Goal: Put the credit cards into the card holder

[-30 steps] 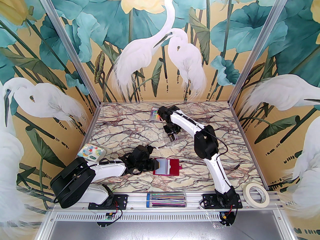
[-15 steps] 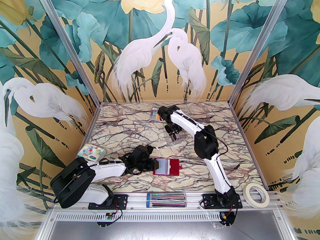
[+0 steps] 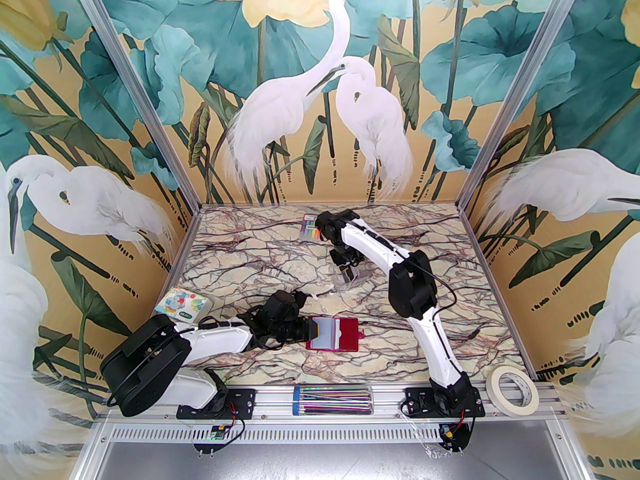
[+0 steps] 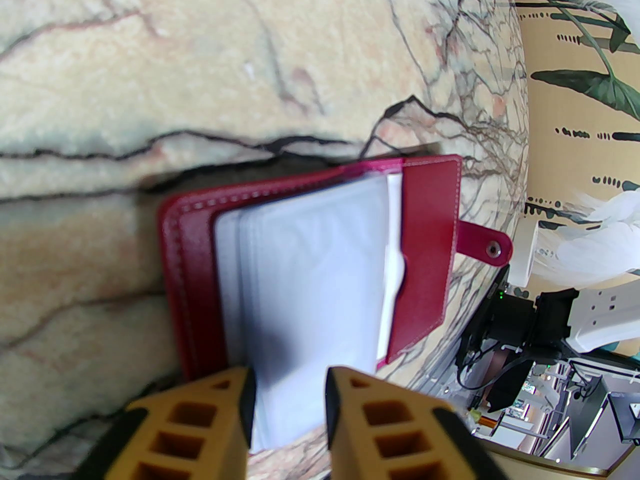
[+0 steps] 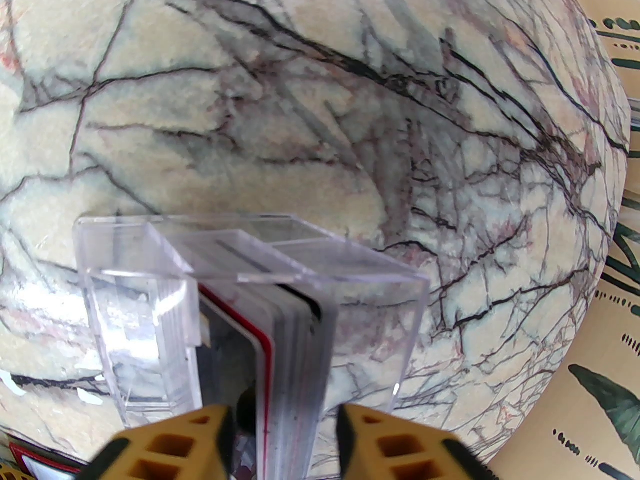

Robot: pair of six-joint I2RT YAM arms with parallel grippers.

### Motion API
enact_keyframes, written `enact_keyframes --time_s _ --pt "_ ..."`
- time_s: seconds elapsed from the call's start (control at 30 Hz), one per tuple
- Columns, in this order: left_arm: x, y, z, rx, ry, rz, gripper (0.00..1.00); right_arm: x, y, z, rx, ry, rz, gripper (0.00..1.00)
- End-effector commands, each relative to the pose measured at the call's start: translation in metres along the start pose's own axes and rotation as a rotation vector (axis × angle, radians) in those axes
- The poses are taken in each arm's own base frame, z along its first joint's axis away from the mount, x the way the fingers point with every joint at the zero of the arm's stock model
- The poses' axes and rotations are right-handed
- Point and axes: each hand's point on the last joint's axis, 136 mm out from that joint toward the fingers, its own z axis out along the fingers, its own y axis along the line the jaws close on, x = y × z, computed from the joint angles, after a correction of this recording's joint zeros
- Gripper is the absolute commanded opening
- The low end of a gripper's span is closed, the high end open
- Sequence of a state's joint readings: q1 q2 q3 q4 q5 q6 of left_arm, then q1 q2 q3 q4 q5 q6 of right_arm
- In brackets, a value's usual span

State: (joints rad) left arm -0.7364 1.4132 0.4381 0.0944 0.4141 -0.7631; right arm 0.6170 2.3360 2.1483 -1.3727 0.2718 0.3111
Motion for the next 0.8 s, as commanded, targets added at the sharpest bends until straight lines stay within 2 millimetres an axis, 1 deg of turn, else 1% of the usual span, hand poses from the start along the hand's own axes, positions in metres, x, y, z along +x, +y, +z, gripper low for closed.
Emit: enact_keyframes --time_s 0.0,0.13,0.3,0.4,0.57,0.77 --pt "0.014 0.018 0.003 -0.065 0.042 -0.010 0.30 -0.006 -0.001 -0.019 -0.080 -0.053 0.025 0.55" --pt "0.014 0.019 0.002 -0.065 0.042 -0.012 0.30 -0.006 0.000 -0.018 -0.153 -0.054 0.036 0.58" --pt "0.015 0.019 0.002 -0.066 0.044 -0.013 0.30 -0.005 -0.006 -0.011 -0.172 -0.058 0.056 0.58" --pt "0.014 0.019 0.002 -0.064 0.041 -0.012 0.30 -0.003 -0.003 -0.006 -0.198 -0.044 0.062 0.56" --pt "0.015 0.019 0.002 -0.065 0.043 -0.013 0.30 -0.002 0.002 -0.004 -0.227 -0.045 0.054 0.53" --pt "0.015 0.019 0.003 -0.067 0.045 -0.014 0.30 -0.001 0.002 -0.002 -0.225 -0.039 0.052 0.49"
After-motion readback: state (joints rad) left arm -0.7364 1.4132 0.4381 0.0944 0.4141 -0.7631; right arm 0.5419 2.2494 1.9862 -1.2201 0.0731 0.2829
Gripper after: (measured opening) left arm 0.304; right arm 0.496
